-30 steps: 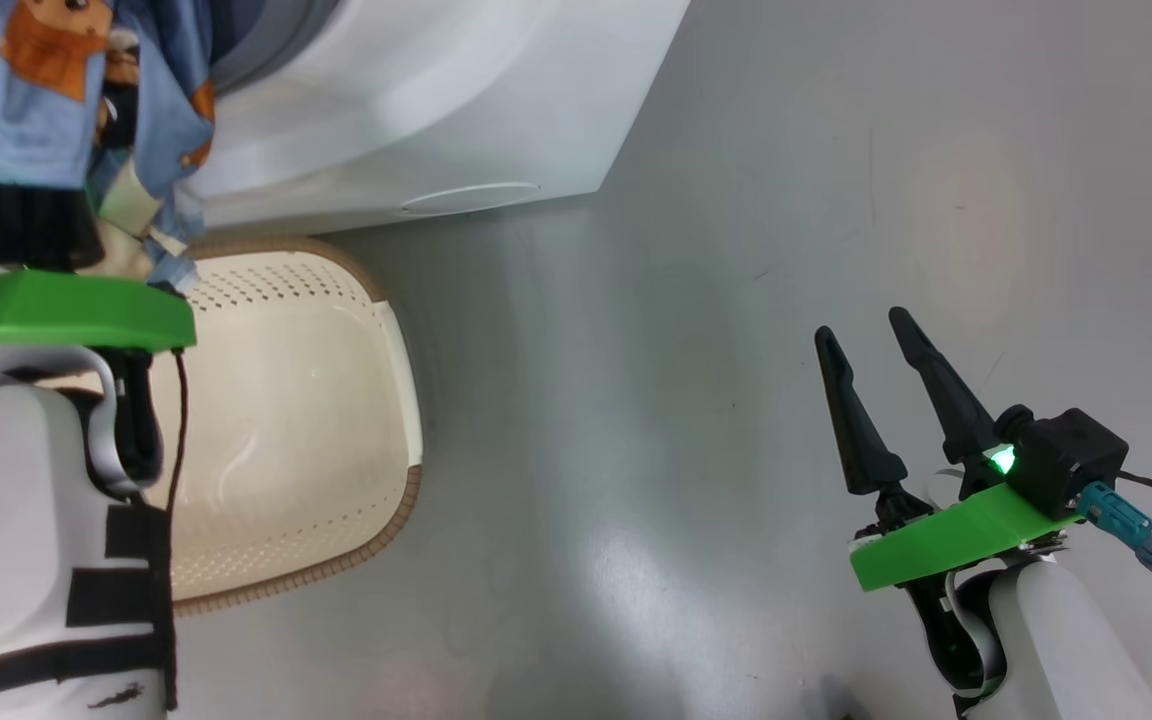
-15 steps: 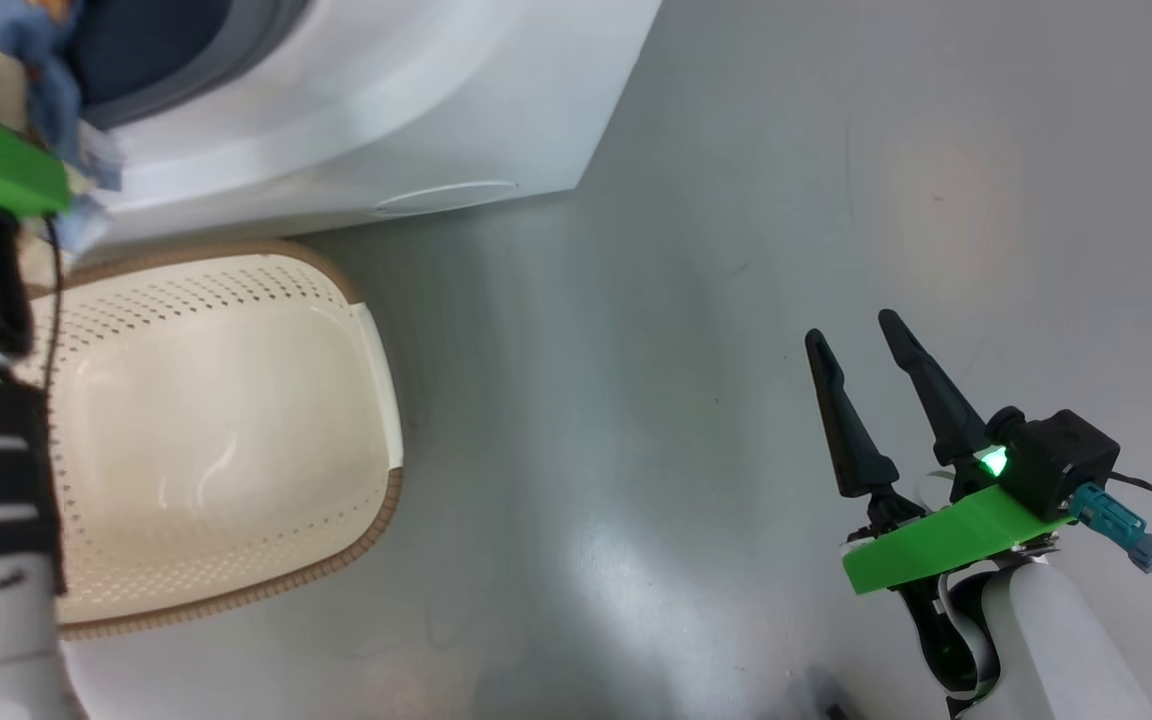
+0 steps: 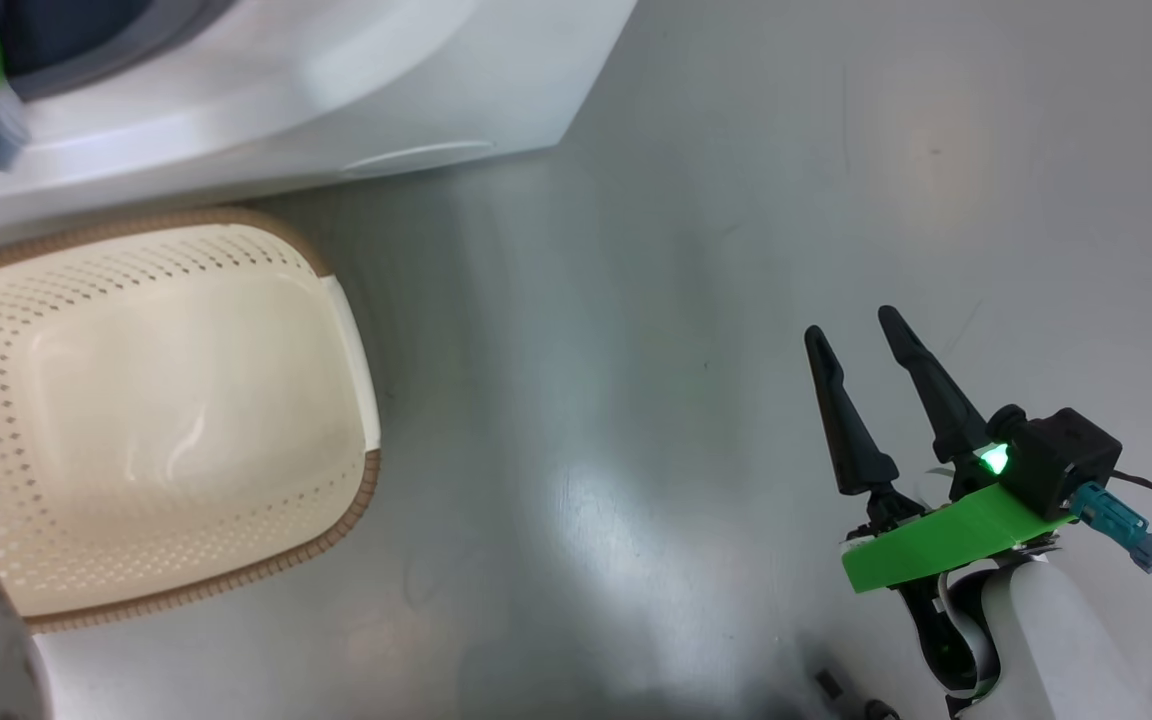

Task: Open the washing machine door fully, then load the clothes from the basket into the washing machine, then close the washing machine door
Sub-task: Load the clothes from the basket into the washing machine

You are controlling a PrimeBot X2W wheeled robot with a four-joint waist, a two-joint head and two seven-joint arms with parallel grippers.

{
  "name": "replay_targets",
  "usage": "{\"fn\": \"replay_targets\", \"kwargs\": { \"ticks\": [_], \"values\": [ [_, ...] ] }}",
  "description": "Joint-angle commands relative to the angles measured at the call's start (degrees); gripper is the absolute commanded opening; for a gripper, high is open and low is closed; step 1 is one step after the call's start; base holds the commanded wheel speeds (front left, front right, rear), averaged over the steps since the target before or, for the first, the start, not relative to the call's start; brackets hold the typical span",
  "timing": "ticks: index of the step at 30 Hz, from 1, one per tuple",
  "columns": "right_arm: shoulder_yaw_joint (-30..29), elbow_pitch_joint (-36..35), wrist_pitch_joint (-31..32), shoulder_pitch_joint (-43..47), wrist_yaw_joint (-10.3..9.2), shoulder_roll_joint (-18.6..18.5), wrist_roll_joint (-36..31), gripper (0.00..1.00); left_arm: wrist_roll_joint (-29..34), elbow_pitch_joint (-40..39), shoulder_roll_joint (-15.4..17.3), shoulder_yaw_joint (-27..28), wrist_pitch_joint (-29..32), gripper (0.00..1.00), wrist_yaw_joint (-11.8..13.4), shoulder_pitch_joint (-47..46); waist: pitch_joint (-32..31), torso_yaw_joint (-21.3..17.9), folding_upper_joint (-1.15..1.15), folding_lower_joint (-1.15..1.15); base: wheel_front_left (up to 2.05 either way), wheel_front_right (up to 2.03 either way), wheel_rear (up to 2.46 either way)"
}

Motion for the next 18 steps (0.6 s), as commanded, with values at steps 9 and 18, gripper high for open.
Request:
{"fn": "replay_targets", "kwargs": {
  "ticks": [9,18],
  "values": [
    [1.42,-1.78,-0.67,0.18,0.09,0.61,0.19,1.00,3.07,2.82,4.96,-1.94,-3.40,0.00,0.65,-9.46,4.74,-0.71,0.00,0.00,0.00,0.00,0.00],
    [1.30,-2.44,-0.67,-0.11,0.09,1.08,0.23,1.00,5.77,-5.92,7.38,-3.92,-4.58,0.00,1.95,-13.82,7.47,-1.54,0.00,0.00,0.00,0.00,0.00]
  ]
}}
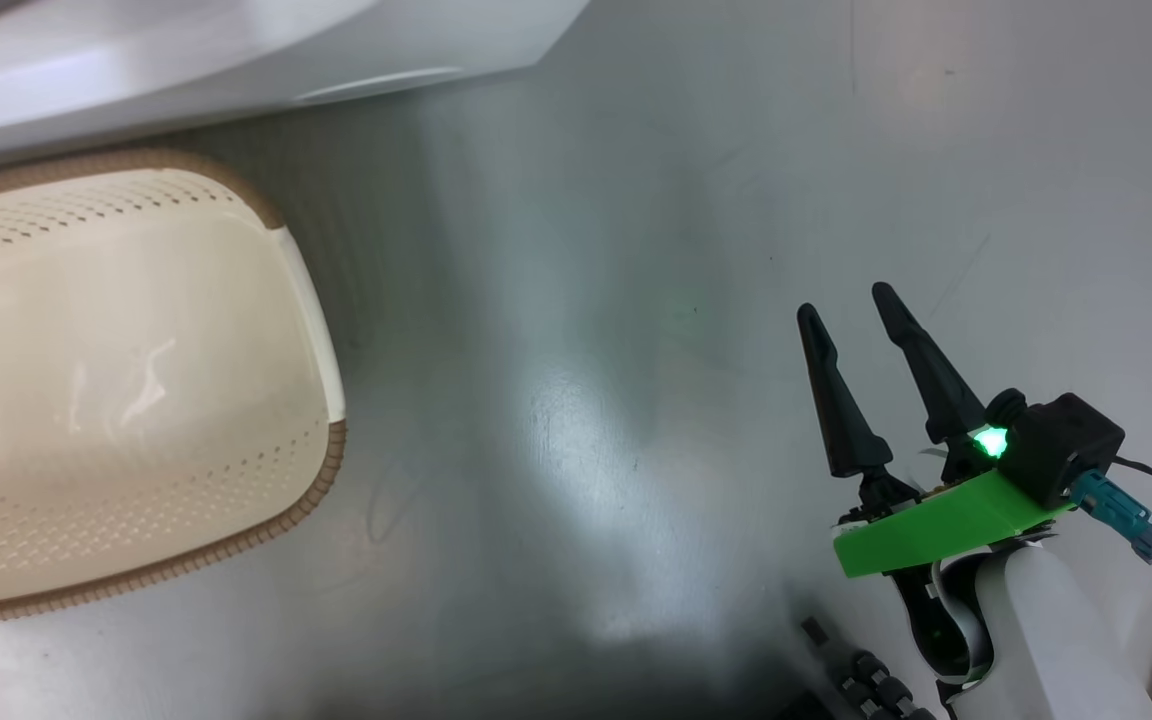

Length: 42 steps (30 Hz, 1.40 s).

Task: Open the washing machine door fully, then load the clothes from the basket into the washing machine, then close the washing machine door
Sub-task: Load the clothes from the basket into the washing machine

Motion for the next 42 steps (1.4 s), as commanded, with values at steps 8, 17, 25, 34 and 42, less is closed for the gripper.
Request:
{"fn": "replay_targets", "kwargs": {
  "ticks": [8,17,25,34,42],
  "values": [
    [1.05,-0.75,-0.41,0.83,0.09,0.37,0.07,1.00,-0.64,-6.21,2.73,0.88,-0.28,0.00,1.51,3.93,0.23,0.35,0.00,0.00,0.00,0.00,0.00],
    [1.04,0.00,-0.41,0.95,0.09,0.27,0.03,1.00,-3.00,5.71,0.77,1.20,-0.29,1.00,1.17,3.71,-1.25,1.10,0.00,0.00,0.00,0.00,0.00],
    [0.80,0.49,-0.41,0.90,0.09,0.28,0.21,1.00,-4.39,16.29,-0.71,0.94,1.42,1.00,1.68,0.97,-3.61,1.88,0.00,0.00,0.00,0.00,0.00],
    [0.55,1.39,-0.41,1.17,0.09,0.14,0.42,1.00,-5.95,20.31,-2.32,0.80,0.46,1.00,1.27,3.20,-7.39,3.19,0.00,0.00,0.00,0.00,0.00],
    [0.24,2.04,-0.41,1.81,0.09,-0.19,0.51,1.00,-7.12,20.86,-4.02,0.32,-0.09,1.00,0.60,7.75,-11.20,4.62,0.00,0.00,0.00,0.00,0.00]
  ]
}}
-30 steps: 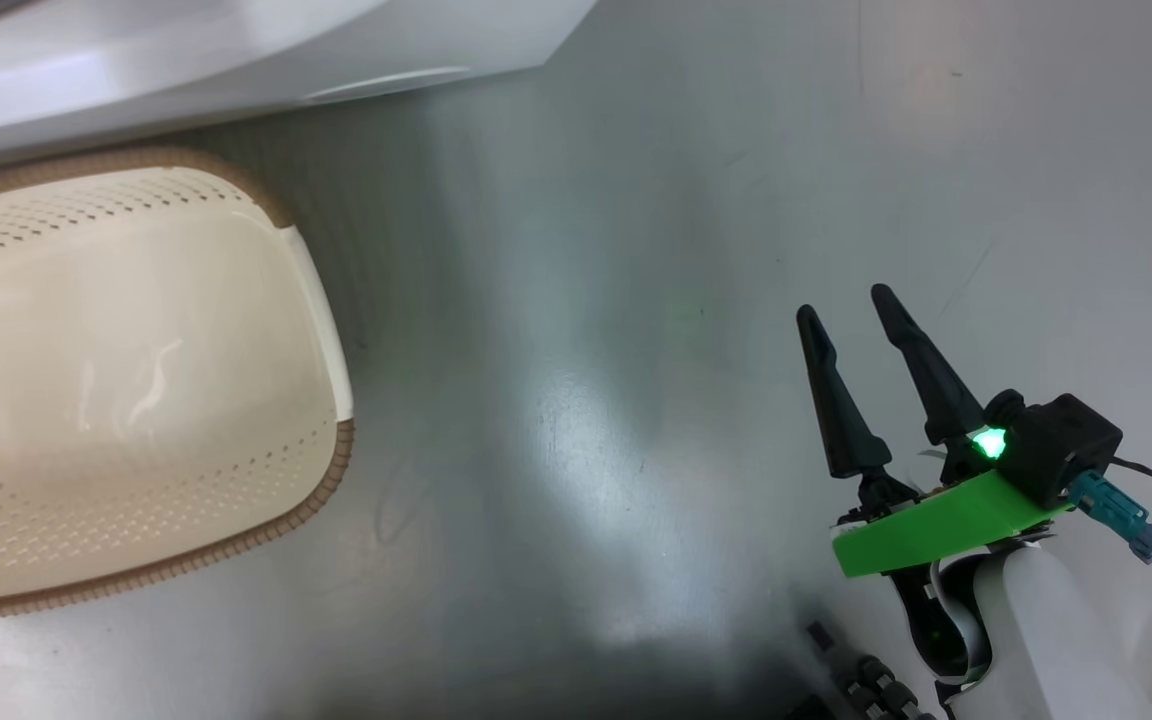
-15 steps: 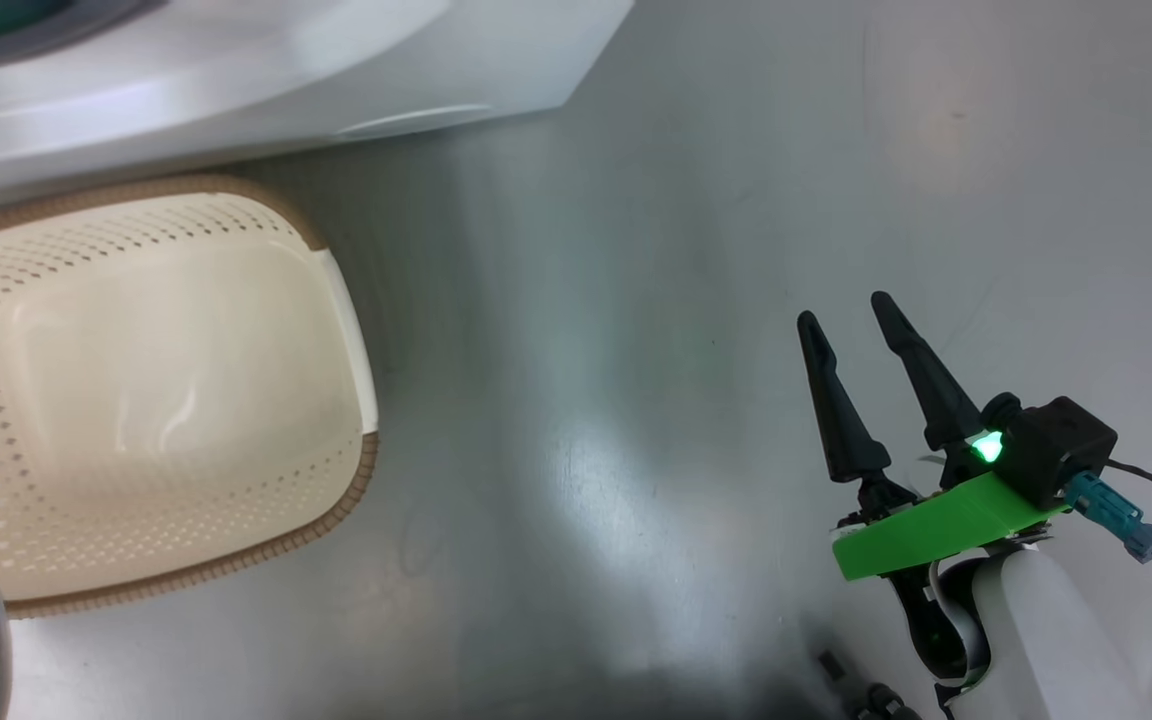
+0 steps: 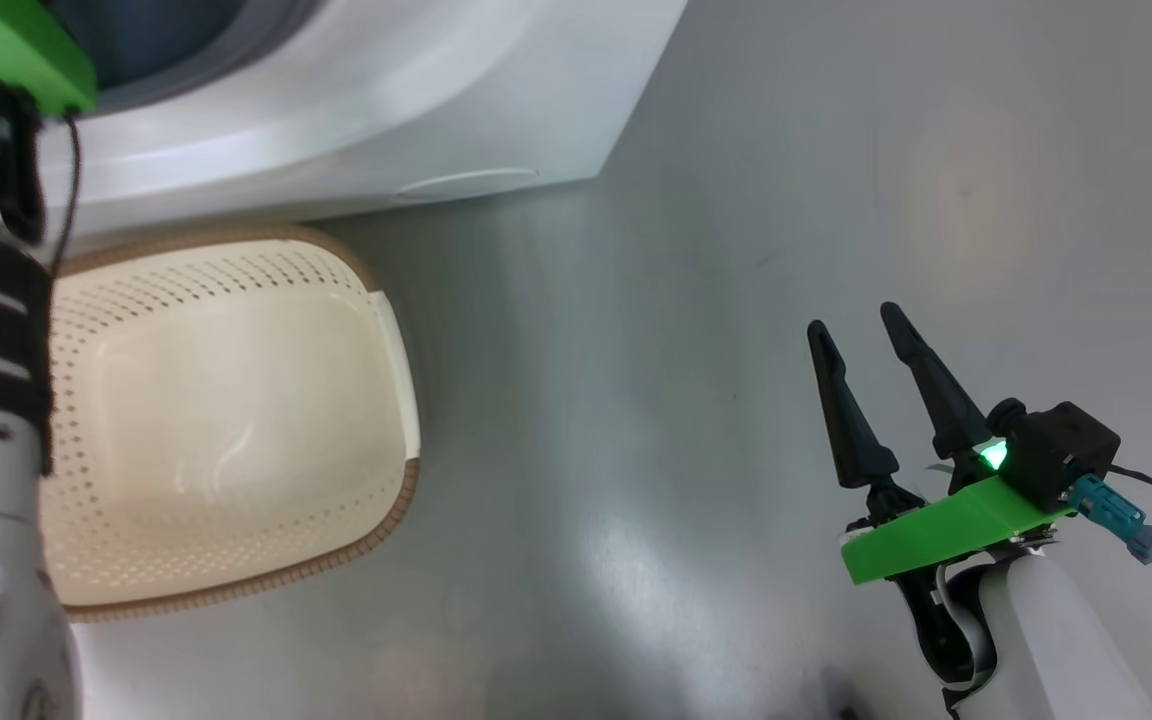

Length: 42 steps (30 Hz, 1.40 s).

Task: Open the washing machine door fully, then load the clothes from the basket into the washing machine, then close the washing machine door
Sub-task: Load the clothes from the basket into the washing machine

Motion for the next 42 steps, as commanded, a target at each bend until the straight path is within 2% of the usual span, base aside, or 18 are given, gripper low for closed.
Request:
{"fn": "replay_targets", "kwargs": {
  "ticks": [1,7,14,33,42],
  "values": [
    [1.18,-0.81,-0.33,1.79,0.09,-0.11,0.49,1.00,-0.37,-1.34,2.19,0.31,-0.61,1.00,-0.26,1.90,-1.97,0.93,0.00,0.00,0.00,0.00,0.00],
    [1.06,-0.25,-0.33,2.85,0.09,-0.30,0.71,1.00,-1.36,-3.40,1.18,0.23,-0.74,1.00,-0.85,6.93,-5.55,1.71,0.00,0.00,0.00,0.00,0.00],
    [0.98,0.38,-0.33,4.16,0.09,-0.43,0.94,1.00,-2.18,-9.69,0.47,0.63,-0.76,1.00,-0.93,14.12,-10.02,2.41,0.00,0.00,0.00,0.00,0.00],
    [1.93,2.01,-0.33,11.05,0.09,-0.91,1.51,1.00,-2.83,-40.40,-0.83,3.40,-0.77,1.00,1.72,47.36,-26.14,1.91,0.00,0.00,0.00,0.00,0.00],
    [1.92,1.31,-0.33,14.86,0.09,-0.78,1.53,1.00,-2.69,-49.21,-2.36,3.94,-0.77,1.00,3.05,60.00,-31.40,2.27,0.00,0.00,0.00,0.00,0.00]
  ]
}}
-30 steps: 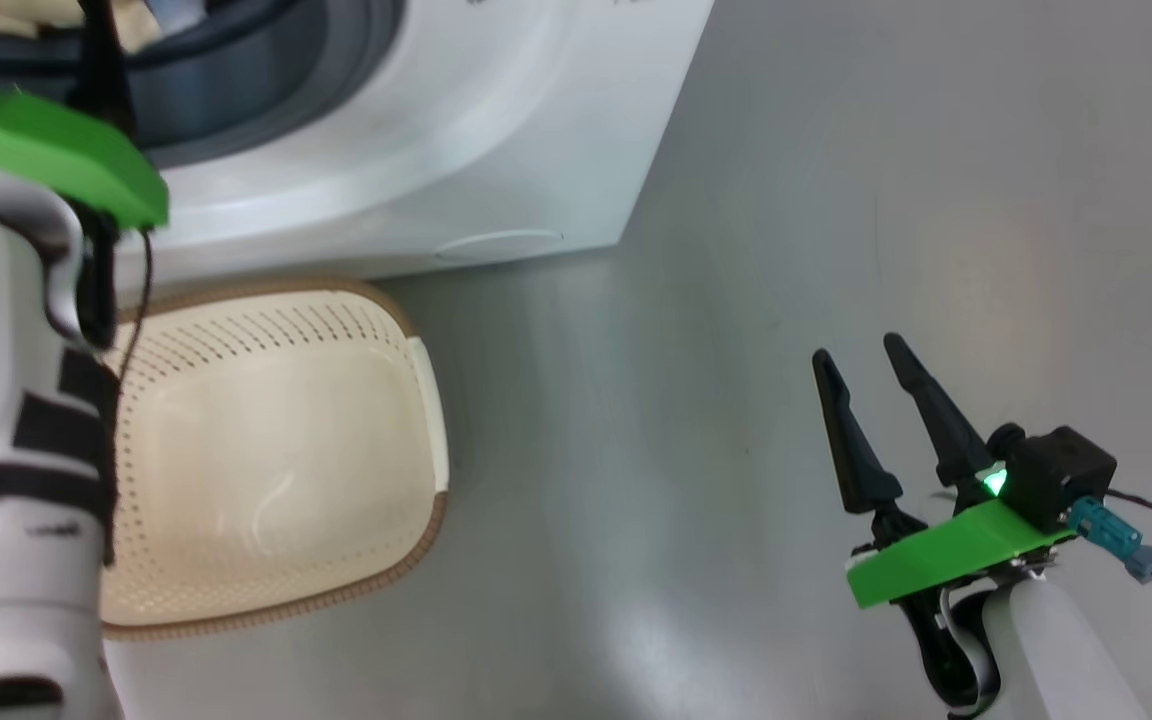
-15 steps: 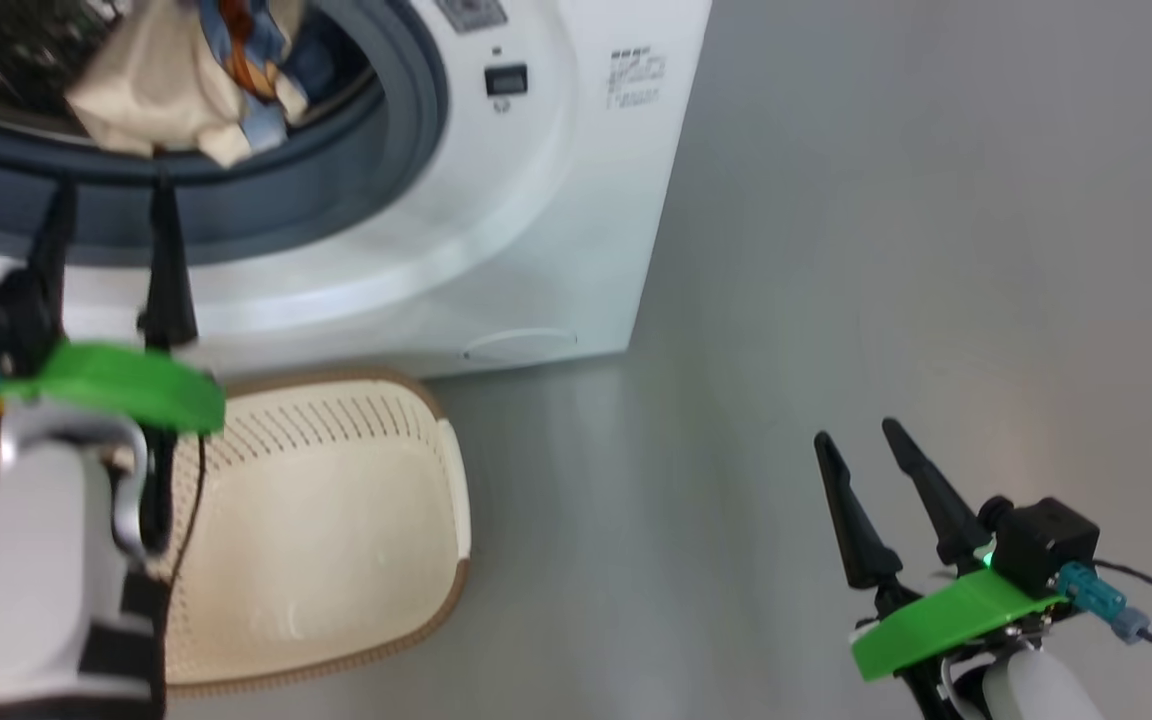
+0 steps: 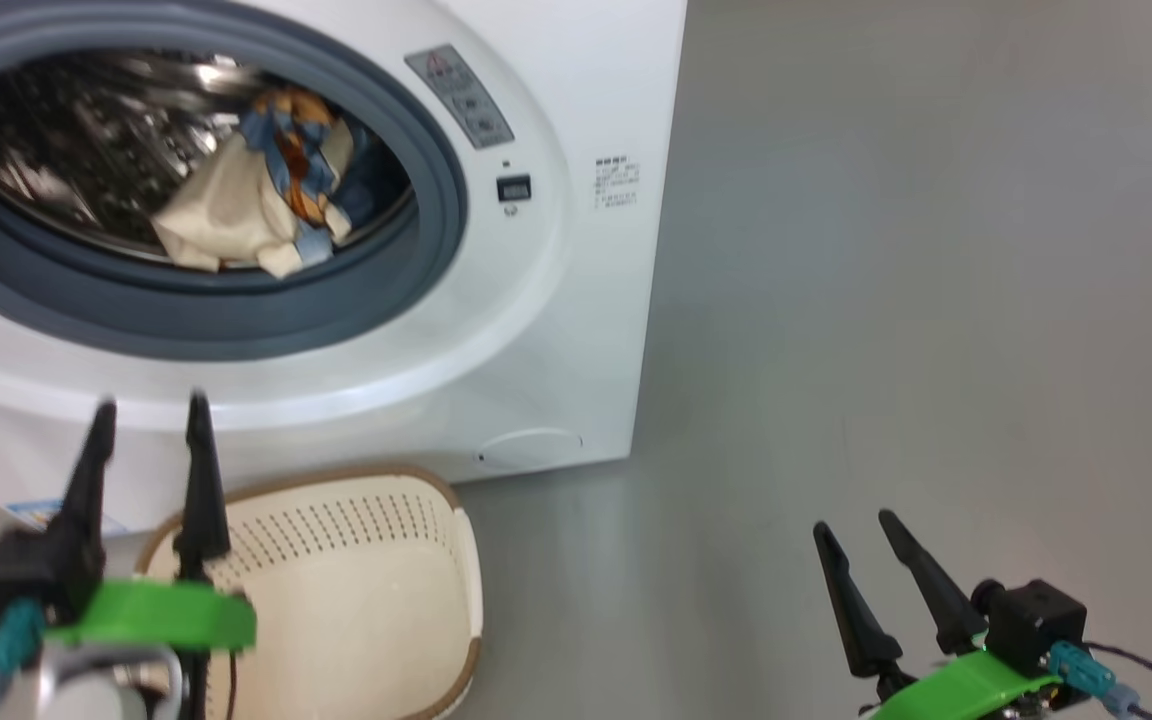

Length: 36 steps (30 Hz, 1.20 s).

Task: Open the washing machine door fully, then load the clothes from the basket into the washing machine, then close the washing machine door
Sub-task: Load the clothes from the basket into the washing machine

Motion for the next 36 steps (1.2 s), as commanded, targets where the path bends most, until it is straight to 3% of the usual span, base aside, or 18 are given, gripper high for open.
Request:
{"fn": "replay_targets", "kwargs": {
  "ticks": [1,15,36],
  "values": [
    [1.30,-1.48,-0.33,0.32,0.09,-0.16,0.59,1.00,0.45,-2.22,0.96,2.10,-0.31,1.00,0.42,0.60,-2.62,0.15,0.00,0.00,0.00,0.00,0.00],
    [0.15,-2.61,-0.33,3.55,0.09,-0.89,0.39,1.00,1.61,-9.46,-1.74,1.42,-0.31,1.00,3.78,16.00,-5.67,0.74,0.00,0.00,0.00,0.00,0.00],
    [-1.09,-4.24,0.27,4.41,0.09,-1.30,-0.05,1.00,6.19,-11.91,-2.39,1.44,-0.31,1.00,5.88,21.66,-6.26,1.00,0.00,0.00,0.00,0.00,0.00]
  ]
}}
